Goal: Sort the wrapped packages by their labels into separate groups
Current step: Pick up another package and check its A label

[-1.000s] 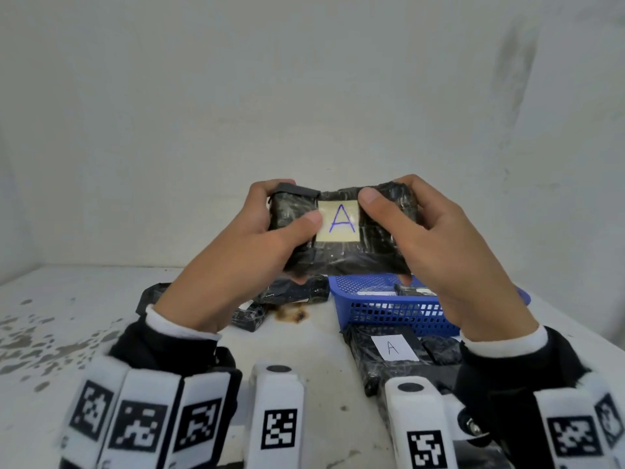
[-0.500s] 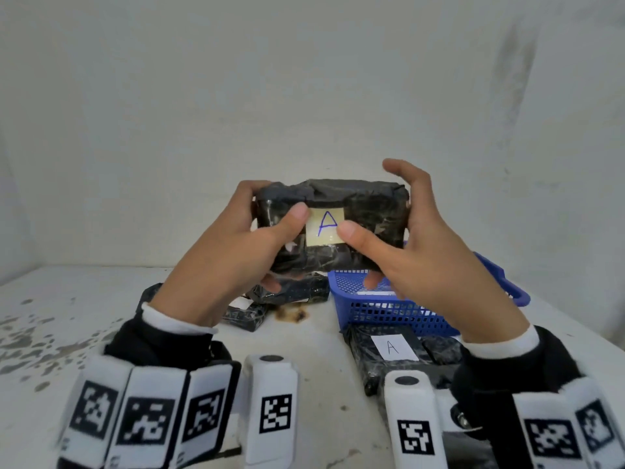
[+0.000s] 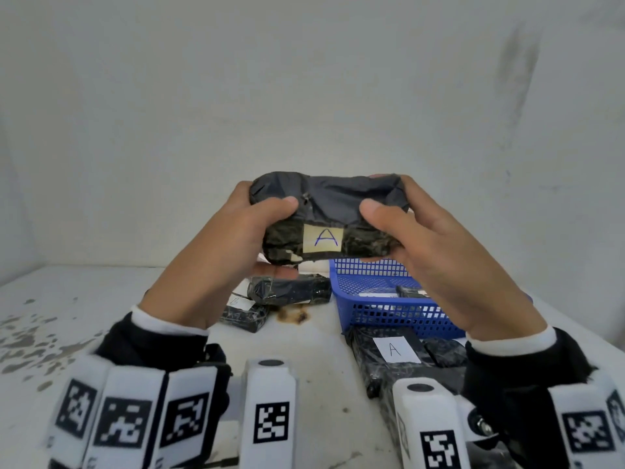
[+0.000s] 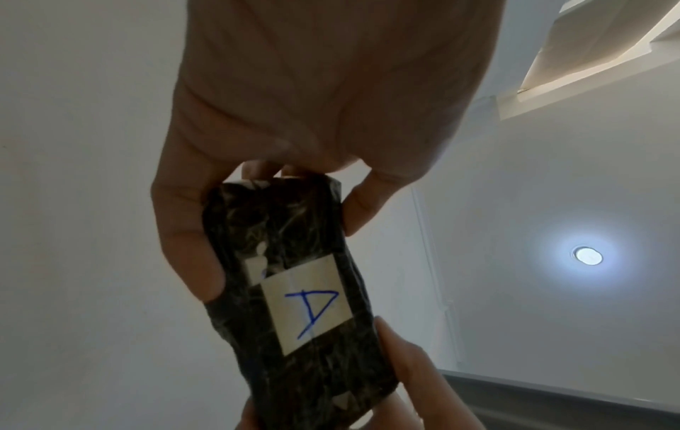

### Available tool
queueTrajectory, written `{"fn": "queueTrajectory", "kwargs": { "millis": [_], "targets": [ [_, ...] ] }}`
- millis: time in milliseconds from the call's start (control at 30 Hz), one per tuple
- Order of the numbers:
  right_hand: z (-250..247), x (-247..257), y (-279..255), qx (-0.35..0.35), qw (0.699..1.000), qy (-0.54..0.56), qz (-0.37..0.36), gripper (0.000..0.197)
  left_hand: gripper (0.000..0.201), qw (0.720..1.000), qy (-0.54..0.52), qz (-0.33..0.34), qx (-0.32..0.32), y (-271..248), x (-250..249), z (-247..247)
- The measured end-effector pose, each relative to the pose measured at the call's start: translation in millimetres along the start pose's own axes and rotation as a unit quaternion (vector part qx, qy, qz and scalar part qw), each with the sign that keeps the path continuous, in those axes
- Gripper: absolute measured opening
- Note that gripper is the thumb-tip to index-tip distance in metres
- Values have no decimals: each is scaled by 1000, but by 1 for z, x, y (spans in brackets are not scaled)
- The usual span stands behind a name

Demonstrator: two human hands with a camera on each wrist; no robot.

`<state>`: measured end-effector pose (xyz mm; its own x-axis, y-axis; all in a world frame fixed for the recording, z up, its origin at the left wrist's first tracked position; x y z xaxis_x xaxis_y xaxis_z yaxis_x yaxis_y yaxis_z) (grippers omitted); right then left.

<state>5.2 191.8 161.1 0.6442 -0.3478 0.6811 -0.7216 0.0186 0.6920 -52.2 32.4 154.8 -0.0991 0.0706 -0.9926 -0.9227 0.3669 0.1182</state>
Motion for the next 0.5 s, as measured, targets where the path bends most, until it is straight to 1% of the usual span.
{"fn": "queueTrajectory", "kwargs": {
  "millis": [100, 167, 267, 367, 400, 500],
  "targets": [
    [1, -1, -1, 8, 1000, 16, 14, 29, 17, 1000, -17, -1, 7, -1, 0, 3],
    [2, -1, -2, 10, 1000, 22, 19, 21, 19, 1000, -14, 2, 1, -1, -1, 3],
    [2, -2, -2, 5, 999, 18, 26, 20, 23, 1000, -9, 1, -18, 0, -1, 3],
    [1, -1, -1, -1, 1000, 5, 14, 17, 15, 999, 15, 8, -31, 1, 1, 4],
    [1, -1, -2, 0, 1000, 2, 10, 18, 13, 999, 23, 11, -35, 0, 1, 4],
    [1, -2, -2, 6, 1000, -22, 7, 34, 17, 997, 58, 18, -39, -2, 1, 9]
  ]
}}
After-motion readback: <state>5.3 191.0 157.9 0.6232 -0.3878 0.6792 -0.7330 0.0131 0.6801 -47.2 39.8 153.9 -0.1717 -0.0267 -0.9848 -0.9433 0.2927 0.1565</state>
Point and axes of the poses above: each hand's wrist, its own y-axis towards the middle knuckle, its own z-axis out of the palm, x = y × z, the point moved 9 cm from there along y, towards the middle knuckle, and after that the axes turned 13 degrees about -z, right-handed, at the moved point
